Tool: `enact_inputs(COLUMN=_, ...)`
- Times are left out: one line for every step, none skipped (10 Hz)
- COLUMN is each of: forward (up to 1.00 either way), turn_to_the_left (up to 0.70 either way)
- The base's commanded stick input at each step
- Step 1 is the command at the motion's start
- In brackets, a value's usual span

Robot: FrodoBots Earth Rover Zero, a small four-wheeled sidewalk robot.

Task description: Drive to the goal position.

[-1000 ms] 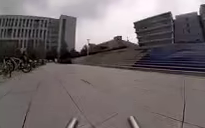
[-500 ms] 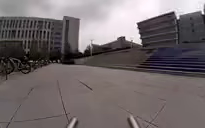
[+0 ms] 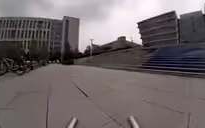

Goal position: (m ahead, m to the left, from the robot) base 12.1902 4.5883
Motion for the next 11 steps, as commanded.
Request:
enact_inputs(forward=1.0, turn_to_the_left=0.0)
enact_inputs(forward=1.0, turn_to_the_left=0.0)
enact_inputs(forward=1.0, turn_to_the_left=0.0)
enact_inputs(forward=1.0, turn_to_the_left=0.0)
enact_inputs(forward=1.0, turn_to_the_left=0.0)
enact_inputs(forward=1.0, turn_to_the_left=0.0)
enact_inputs(forward=1.0, turn_to_the_left=0.0)
enact_inputs(forward=1.0, turn_to_the_left=0.0)
enact_inputs(forward=1.0, turn_to_the_left=0.0)
enact_inputs(forward=1.0, turn_to_the_left=0.0)
enact_inputs(forward=1.0, turn_to_the_left=0.0)
